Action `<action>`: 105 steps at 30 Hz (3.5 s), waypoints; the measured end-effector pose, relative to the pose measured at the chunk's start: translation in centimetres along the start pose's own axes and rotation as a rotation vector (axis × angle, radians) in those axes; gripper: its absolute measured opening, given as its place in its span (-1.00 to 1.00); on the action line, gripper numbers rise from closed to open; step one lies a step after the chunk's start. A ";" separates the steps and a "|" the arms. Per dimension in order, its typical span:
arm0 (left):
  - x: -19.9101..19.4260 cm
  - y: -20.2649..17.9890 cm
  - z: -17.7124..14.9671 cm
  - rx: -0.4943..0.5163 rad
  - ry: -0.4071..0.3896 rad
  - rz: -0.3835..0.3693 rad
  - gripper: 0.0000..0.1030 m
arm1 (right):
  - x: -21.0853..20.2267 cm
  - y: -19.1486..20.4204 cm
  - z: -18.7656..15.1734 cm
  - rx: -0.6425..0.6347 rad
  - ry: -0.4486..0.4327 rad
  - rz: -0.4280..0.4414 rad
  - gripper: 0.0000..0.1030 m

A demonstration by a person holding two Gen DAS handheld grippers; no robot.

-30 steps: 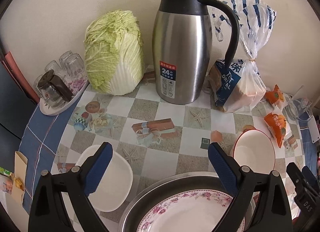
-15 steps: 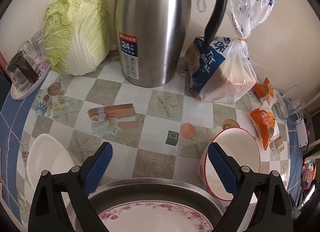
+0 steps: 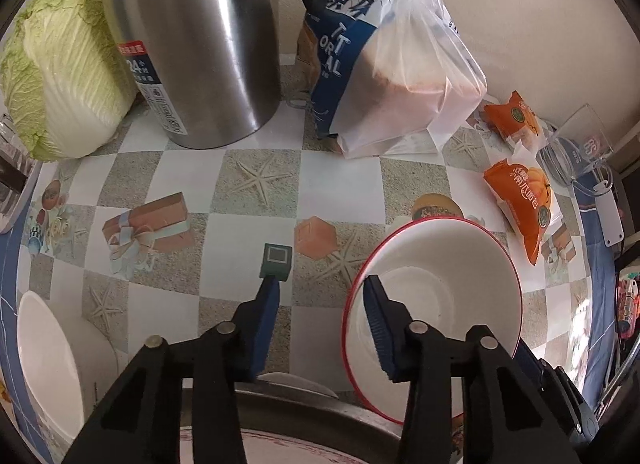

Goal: Organize plates and bowls
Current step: 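Close both tools on the rim of the red-rimmed bowl and lift it, then lower the red-rimmed bowl onto the floral plate and open both tools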

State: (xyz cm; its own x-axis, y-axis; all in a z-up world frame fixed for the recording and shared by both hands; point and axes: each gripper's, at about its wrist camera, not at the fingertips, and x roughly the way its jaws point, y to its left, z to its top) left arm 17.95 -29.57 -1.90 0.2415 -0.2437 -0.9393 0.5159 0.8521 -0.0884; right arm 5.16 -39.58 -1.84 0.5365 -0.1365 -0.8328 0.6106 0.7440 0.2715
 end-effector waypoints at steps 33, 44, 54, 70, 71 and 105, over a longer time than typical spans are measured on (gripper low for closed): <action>-8.5 -0.4 -2.7 -0.025 -0.171 -0.067 -0.76 | -7.8 1.5 0.5 -0.027 -0.134 0.096 -0.52; -13.0 4.8 -7.6 -0.166 -0.228 -0.054 -0.76 | -10.8 6.4 -2.4 -0.163 -0.096 0.109 -0.52; -15.3 9.0 -12.2 -0.272 -0.239 -0.063 -0.75 | -12.9 11.1 -6.3 -0.268 -0.060 0.102 -0.52; -13.9 12.8 -17.6 -0.322 -0.190 -0.108 -0.75 | -12.0 13.1 -13.3 -0.333 0.036 0.046 -0.52; -13.8 13.0 -17.7 -0.324 -0.190 -0.114 -0.76 | -11.9 13.2 -13.6 -0.335 0.043 0.044 -0.52; -8.8 12.6 -16.1 -0.329 -0.137 -0.257 -0.76 | -8.0 9.8 -12.3 -0.226 0.112 0.051 -0.53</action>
State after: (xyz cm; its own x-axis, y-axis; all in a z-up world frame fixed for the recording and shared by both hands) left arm 9.07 -9.25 -0.06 0.2577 -0.5074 -0.8223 0.2895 0.8525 -0.4353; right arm -0.35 -23.16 1.49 0.4876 -0.0313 -0.8725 0.4322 0.8769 0.2101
